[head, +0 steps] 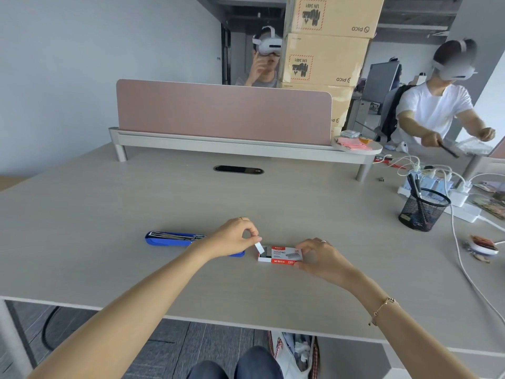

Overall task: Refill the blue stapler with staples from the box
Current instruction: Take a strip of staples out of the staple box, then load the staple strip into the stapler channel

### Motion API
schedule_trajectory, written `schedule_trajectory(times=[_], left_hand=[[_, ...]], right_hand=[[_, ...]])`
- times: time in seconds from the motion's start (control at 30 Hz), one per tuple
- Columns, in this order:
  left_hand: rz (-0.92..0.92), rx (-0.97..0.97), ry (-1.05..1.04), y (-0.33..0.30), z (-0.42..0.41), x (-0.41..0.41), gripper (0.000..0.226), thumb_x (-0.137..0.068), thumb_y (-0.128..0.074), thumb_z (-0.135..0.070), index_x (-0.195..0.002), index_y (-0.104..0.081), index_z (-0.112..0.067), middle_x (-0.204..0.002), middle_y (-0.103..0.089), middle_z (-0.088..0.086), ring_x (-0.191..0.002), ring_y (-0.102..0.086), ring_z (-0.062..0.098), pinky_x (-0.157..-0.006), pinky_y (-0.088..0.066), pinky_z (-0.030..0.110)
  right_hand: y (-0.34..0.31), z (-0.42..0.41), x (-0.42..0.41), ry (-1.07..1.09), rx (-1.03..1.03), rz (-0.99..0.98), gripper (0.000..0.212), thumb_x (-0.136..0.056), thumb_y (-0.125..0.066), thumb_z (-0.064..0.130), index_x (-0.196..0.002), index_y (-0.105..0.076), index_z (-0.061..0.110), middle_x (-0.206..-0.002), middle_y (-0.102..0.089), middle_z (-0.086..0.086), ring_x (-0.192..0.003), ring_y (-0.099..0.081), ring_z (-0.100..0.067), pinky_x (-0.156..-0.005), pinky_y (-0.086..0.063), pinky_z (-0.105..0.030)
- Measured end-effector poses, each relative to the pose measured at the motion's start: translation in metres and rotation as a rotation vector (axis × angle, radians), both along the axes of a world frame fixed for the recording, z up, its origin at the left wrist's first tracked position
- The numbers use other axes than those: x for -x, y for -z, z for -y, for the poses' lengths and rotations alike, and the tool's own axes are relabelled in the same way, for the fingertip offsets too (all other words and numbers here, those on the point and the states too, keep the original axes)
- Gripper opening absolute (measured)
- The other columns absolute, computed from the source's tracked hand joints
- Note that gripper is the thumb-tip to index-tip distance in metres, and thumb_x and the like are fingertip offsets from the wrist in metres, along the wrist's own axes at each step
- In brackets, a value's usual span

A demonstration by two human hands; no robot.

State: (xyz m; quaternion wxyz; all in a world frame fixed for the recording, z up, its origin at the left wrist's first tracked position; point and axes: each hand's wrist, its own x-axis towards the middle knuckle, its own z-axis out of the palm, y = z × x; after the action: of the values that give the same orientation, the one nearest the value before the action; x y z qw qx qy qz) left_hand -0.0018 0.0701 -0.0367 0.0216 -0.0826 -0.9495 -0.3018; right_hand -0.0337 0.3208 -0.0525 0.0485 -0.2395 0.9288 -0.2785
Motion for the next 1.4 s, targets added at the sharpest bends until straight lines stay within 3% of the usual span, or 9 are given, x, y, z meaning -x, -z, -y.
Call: schedule_trajectory(times=[0.17,0.33,0.73,0.83,0.93,1.03,1.23,1.33,1.4], left_hand=[[-0.030,-0.096,-0.087,-0.004,0.005,-0.004,0.021,-0.089,-0.062,-0.028,-0.070,-0.056,-0.032,-0.105,-0.065,-0.002,-0.105,-0.058,0.013,-0.098,-0.043,0.032],[-0.034,-0.182,-0.162,-0.006,0.005,-0.007,0.015,-0.090,-0.060,-0.027,-0.087,-0.069,-0.016,-0.111,-0.067,0.001,-0.107,-0.057,0.012,-0.094,-0.041,0.027],[-0.002,-0.265,-0.220,-0.011,0.030,-0.021,0.017,-0.090,-0.060,-0.035,-0.091,-0.070,-0.022,-0.113,-0.066,-0.004,-0.106,-0.056,0.008,-0.088,-0.037,0.024],[0.001,-0.307,-0.233,-0.014,0.033,-0.025,0.016,-0.091,-0.059,-0.035,-0.090,-0.069,-0.023,-0.117,-0.067,-0.005,-0.091,-0.063,0.018,-0.076,-0.044,0.029],[0.007,-0.303,-0.241,-0.014,0.035,-0.027,0.019,-0.092,-0.058,-0.034,-0.093,-0.070,-0.019,-0.118,-0.068,-0.003,-0.095,-0.060,0.030,-0.079,-0.051,0.040],[-0.001,-0.292,-0.235,-0.009,0.041,-0.025,0.018,-0.091,-0.059,-0.035,-0.091,-0.070,-0.020,-0.116,-0.067,-0.006,-0.085,-0.063,0.021,-0.063,-0.045,0.024],[-0.026,-0.220,-0.189,0.001,0.055,-0.024,0.018,-0.088,-0.063,-0.036,-0.094,-0.064,-0.019,-0.103,-0.065,-0.011,-0.066,-0.054,-0.019,-0.062,-0.038,0.013],[0.003,-0.163,-0.107,0.000,0.061,-0.025,0.019,-0.087,-0.066,-0.035,-0.099,-0.068,-0.022,-0.102,-0.067,-0.012,-0.086,-0.057,-0.016,-0.071,-0.042,0.006],[0.031,-0.115,-0.079,0.001,0.064,-0.023,0.018,-0.086,-0.067,-0.035,-0.099,-0.069,-0.022,-0.102,-0.069,-0.010,-0.095,-0.059,-0.003,-0.081,-0.042,0.011]], right_hand=[[0.001,0.012,-0.005,0.058,-0.002,-0.167,0.046,-0.075,-0.066,0.043,-0.117,-0.058,0.027,-0.124,-0.055,0.005,-0.120,-0.044,-0.019,-0.098,-0.027,-0.026],[-0.003,0.047,-0.013,0.013,0.104,-0.270,0.037,-0.076,-0.068,0.040,-0.110,-0.063,0.026,-0.117,-0.061,0.007,-0.119,-0.043,-0.014,-0.088,-0.019,-0.020],[-0.004,0.103,-0.015,-0.024,0.178,-0.308,0.020,-0.080,-0.066,0.034,-0.096,-0.069,0.022,-0.102,-0.069,0.007,-0.113,-0.048,-0.014,-0.084,-0.016,-0.017],[-0.003,0.109,-0.014,-0.014,0.199,-0.290,0.019,-0.079,-0.066,0.035,-0.093,-0.069,0.023,-0.102,-0.069,0.007,-0.112,-0.049,-0.014,-0.086,-0.018,-0.019],[0.000,0.114,-0.012,-0.018,0.204,-0.276,0.018,-0.078,-0.067,0.036,-0.092,-0.069,0.025,-0.101,-0.069,0.008,-0.113,-0.048,-0.012,-0.088,-0.019,-0.020],[0.003,0.119,-0.010,-0.026,0.192,-0.280,0.017,-0.079,-0.065,0.035,-0.092,-0.068,0.025,-0.102,-0.069,0.008,-0.114,-0.047,-0.012,-0.088,-0.017,-0.019],[0.004,0.124,-0.003,-0.053,0.160,-0.279,0.017,-0.082,-0.060,0.032,-0.095,-0.068,0.023,-0.104,-0.069,0.009,-0.115,-0.046,-0.012,-0.086,-0.015,-0.016],[0.004,0.127,0.000,-0.054,0.155,-0.248,0.016,-0.082,-0.060,0.032,-0.095,-0.068,0.025,-0.104,-0.068,0.008,-0.116,-0.045,-0.012,-0.088,-0.016,-0.018],[0.005,0.129,0.001,-0.055,0.157,-0.227,0.015,-0.082,-0.060,0.031,-0.094,-0.068,0.025,-0.104,-0.068,0.008,-0.116,-0.045,-0.012,-0.087,-0.015,-0.019]])
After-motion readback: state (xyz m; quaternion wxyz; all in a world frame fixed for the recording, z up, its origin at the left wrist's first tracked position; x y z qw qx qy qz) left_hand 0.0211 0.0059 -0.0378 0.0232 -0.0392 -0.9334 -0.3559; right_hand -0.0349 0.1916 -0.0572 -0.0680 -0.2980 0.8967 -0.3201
